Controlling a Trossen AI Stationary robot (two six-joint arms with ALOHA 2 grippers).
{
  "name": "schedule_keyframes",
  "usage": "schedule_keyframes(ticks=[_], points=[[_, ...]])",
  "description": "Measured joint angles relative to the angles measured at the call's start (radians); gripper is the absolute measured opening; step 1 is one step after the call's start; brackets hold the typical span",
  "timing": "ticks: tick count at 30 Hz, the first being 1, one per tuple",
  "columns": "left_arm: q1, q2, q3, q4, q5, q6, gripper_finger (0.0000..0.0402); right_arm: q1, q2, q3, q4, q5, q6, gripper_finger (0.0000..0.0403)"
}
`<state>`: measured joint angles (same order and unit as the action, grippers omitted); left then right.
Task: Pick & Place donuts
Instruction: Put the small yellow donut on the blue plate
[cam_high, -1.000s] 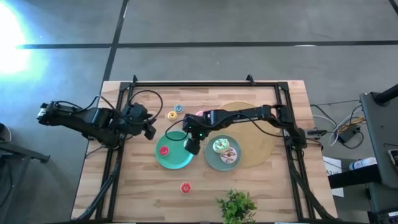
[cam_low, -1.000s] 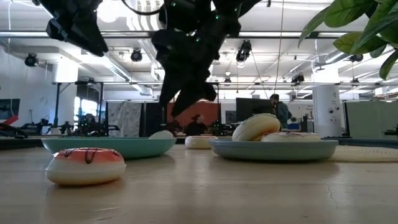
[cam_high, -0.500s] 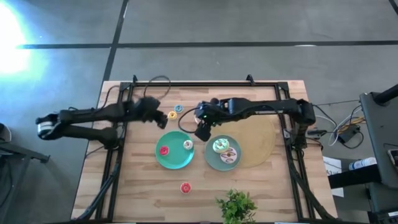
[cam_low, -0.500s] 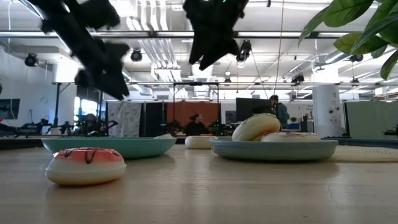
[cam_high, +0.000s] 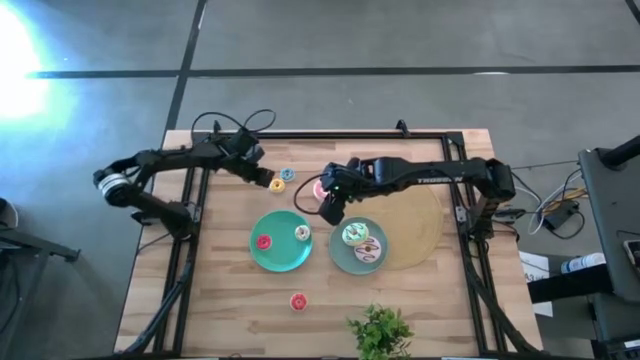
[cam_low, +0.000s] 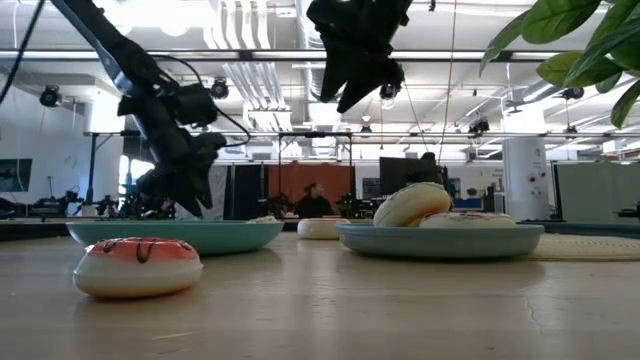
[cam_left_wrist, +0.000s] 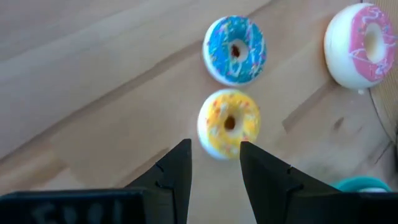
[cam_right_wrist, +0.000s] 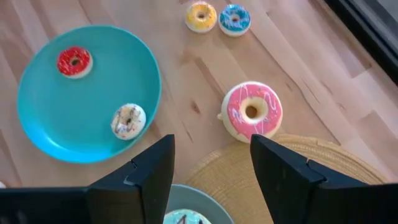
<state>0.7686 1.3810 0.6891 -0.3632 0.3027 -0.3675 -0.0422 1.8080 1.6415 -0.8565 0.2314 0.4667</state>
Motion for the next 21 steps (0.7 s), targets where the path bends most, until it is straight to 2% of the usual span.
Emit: schedule_keyframes(ticks=[16, 21], points=[[-0.043, 0.190, 0.067, 0.024, -0.021, 0.055, 0.0108, 0.003, 0.001, -0.026, 0.001, 0.000, 0.014, 0.0203], [-0.065, 0.193, 0.075, 0.035, -0.059, 0.072, 0.0067, 0.003, 0.001, -0.026, 0.001, 0.003, 0.015, 0.0203]])
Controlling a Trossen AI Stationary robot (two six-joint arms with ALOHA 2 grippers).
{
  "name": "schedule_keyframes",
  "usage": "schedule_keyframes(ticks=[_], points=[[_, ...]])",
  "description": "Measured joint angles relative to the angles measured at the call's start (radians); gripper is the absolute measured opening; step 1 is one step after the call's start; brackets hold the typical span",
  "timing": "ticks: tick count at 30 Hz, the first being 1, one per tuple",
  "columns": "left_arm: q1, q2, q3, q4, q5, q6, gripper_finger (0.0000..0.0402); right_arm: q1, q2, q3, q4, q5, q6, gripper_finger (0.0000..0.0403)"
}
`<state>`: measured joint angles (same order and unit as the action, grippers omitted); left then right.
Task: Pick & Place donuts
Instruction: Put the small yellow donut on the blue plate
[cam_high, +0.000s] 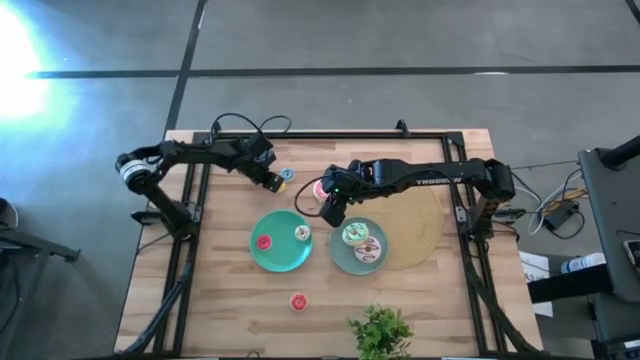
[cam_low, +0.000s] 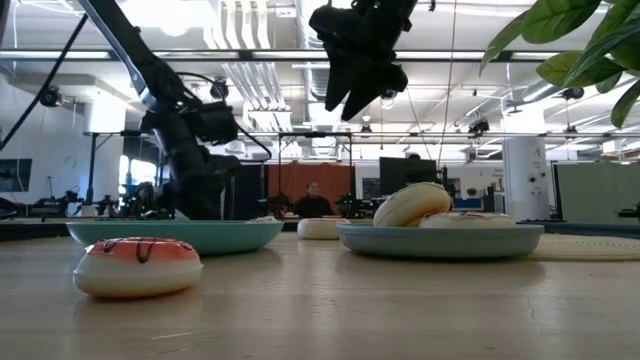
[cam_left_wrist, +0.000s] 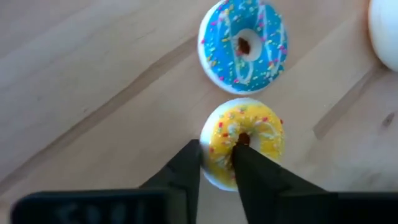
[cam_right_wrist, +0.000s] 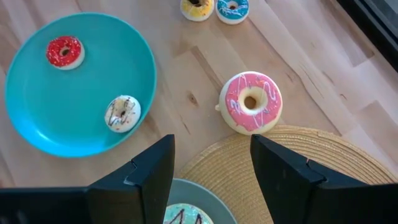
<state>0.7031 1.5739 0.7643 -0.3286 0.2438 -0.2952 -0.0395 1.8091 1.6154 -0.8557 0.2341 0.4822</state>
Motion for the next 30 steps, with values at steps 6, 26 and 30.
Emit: schedule_keyframes(ticks=[6, 26, 30], points=[[-0.005, -0.005, 0.002, 0.025, 0.007, 0.022, 0.0006, 0.002, 0.000, 0.000, 0.000, 0.001, 0.013, 0.0203], [-0.536, -0.315, 0.001, -0.079, -0.034, -0.049, 0.0000, 0.011, -0.022, 0.000, -0.033, -0.007, 0.015, 0.0203], [-0.608, -0.233, 0.001, -0.069, -0.143, -0.083, 0.0000, 0.011, -0.023, 0.000, -0.032, -0.007, 0.014, 0.0203]])
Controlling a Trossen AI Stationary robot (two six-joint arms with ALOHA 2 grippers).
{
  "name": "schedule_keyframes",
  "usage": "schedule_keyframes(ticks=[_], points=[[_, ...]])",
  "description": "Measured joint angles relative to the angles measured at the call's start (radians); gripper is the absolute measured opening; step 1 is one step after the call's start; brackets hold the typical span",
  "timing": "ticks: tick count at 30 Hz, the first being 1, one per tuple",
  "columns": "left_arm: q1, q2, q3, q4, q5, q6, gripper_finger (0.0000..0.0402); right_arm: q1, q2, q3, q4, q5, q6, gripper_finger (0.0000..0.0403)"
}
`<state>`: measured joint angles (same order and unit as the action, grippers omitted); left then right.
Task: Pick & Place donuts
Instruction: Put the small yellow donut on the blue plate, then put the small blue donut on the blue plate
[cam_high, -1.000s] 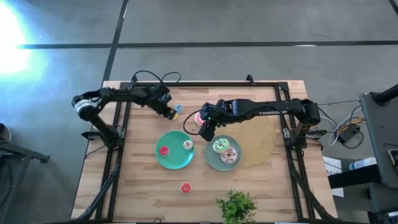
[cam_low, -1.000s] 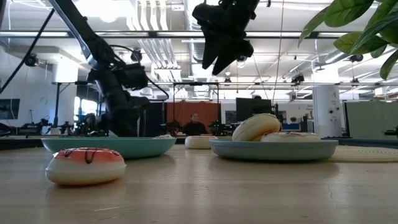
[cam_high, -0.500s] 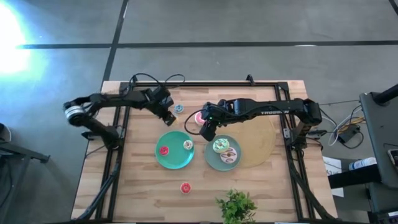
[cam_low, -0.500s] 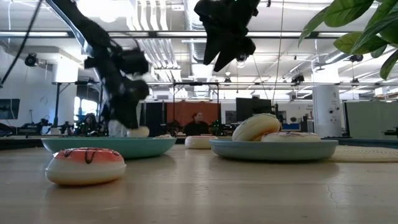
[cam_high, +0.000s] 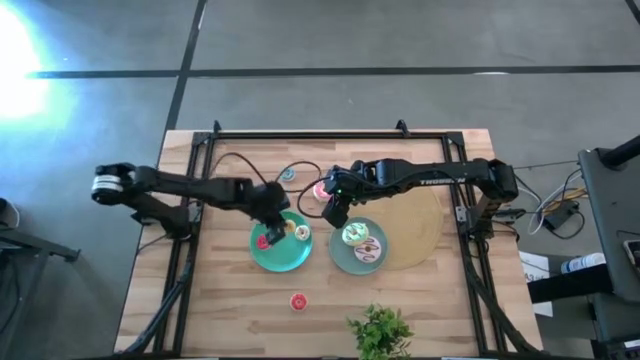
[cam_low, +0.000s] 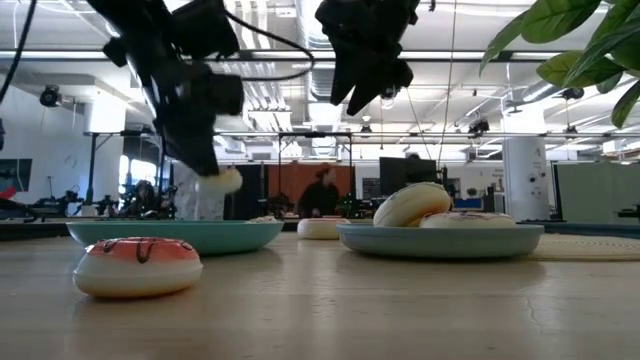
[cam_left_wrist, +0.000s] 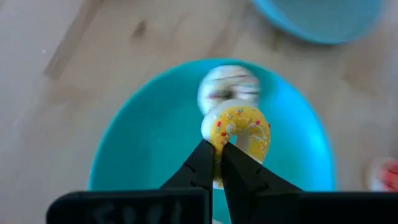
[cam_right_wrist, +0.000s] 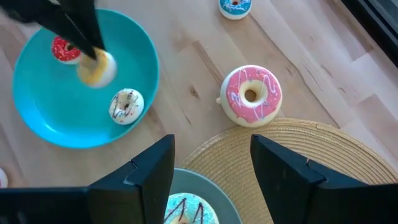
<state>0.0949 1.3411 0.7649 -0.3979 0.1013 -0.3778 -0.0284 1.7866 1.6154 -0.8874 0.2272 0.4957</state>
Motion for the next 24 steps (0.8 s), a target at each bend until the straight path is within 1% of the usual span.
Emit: schedule_keyframes(ticks=[2, 4, 11, 14, 20, 24], points=[[0.000, 0.045, 0.001, 0.003, -0.057, -0.033, 0.0000, 0.003, 0.000, 0.000, 0.001, 0.000, 0.003, 0.0203], [0.005, 0.084, 0.003, -0.001, -0.090, -0.052, 0.0000, 0.007, 0.000, 0.000, 0.001, 0.000, 0.007, 0.0203], [0.006, 0.150, 0.016, -0.003, -0.088, -0.057, 0.0004, 0.042, 0.000, 0.000, 0.000, 0.000, 0.022, 0.0203], [0.005, 0.145, 0.029, -0.027, -0.093, -0.093, 0.0026, 0.048, 0.000, 0.000, 0.000, 0.007, 0.028, 0.0203], [0.005, 0.086, 0.064, -0.118, -0.105, -0.093, 0.0082, 0.049, 0.000, 0.000, 0.000, 0.009, 0.029, 0.0203], [0.008, 0.048, 0.084, -0.160, -0.119, -0.049, 0.0095, 0.049, 0.000, 0.000, 0.001, 0.010, 0.024, 0.0203]])
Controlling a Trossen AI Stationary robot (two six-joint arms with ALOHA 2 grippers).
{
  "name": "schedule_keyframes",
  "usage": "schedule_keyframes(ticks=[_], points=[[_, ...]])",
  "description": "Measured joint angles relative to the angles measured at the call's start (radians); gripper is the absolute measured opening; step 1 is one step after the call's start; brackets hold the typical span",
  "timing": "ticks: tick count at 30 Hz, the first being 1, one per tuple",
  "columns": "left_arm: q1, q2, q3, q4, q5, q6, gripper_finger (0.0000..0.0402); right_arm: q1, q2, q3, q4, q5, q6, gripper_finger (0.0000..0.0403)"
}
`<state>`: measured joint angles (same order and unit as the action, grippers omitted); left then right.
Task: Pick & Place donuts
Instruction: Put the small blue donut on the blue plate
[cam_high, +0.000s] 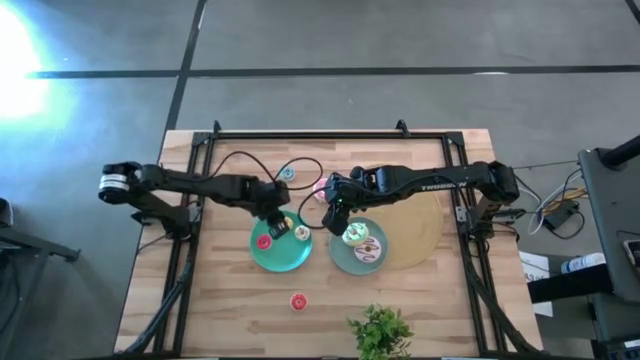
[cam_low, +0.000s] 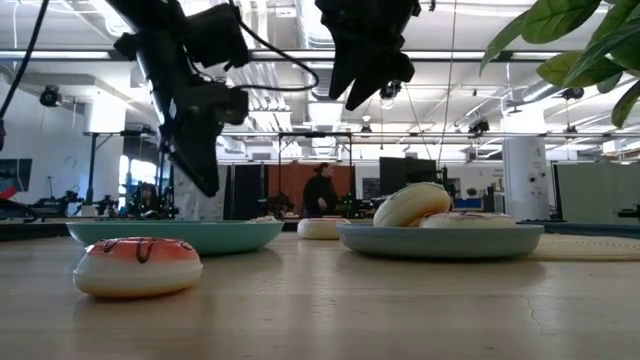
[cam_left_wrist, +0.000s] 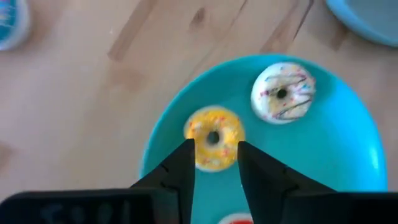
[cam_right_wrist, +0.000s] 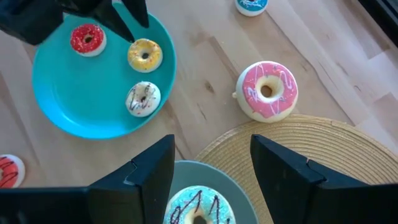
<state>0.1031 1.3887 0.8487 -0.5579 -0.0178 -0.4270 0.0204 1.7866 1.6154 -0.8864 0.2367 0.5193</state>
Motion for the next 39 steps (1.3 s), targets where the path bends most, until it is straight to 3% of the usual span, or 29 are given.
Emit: schedule_keyframes(ticks=[4, 7, 9, 13, 16, 21, 28, 39], points=[[0.036, -0.046, 0.035, -0.083, -0.130, 0.043, 0.0095, 0.000, 0.000, 0.000, 0.000, 0.002, -0.002, 0.0203], [0.136, -0.069, 0.067, -0.078, -0.180, 0.079, 0.0096, 0.000, 0.000, 0.000, 0.000, 0.002, -0.003, 0.0203], [0.253, -0.062, 0.076, -0.060, -0.106, 0.103, 0.0096, 0.000, 0.000, 0.000, 0.000, 0.002, -0.002, 0.0203], [0.524, 0.002, 0.078, 0.002, 0.170, 0.106, 0.0096, 0.000, 0.000, 0.000, -0.001, 0.001, 0.001, 0.0203], [0.629, 0.060, 0.080, 0.027, 0.280, 0.123, 0.0096, 0.002, 0.000, 0.000, -0.002, 0.001, 0.003, 0.0203], [0.643, 0.170, 0.124, 0.017, 0.233, 0.220, 0.0096, 0.001, 0.000, 0.000, -0.005, 0.001, 0.028, 0.0203], [0.642, 0.342, 0.258, 0.011, 0.256, 0.224, 0.0097, 0.001, 0.000, 0.000, -0.006, 0.001, 0.039, 0.0203], [0.642, 0.463, 0.312, -0.045, 0.266, 0.291, 0.0097, 0.006, 0.000, 0.000, -0.023, 0.001, 0.068, 0.0203]])
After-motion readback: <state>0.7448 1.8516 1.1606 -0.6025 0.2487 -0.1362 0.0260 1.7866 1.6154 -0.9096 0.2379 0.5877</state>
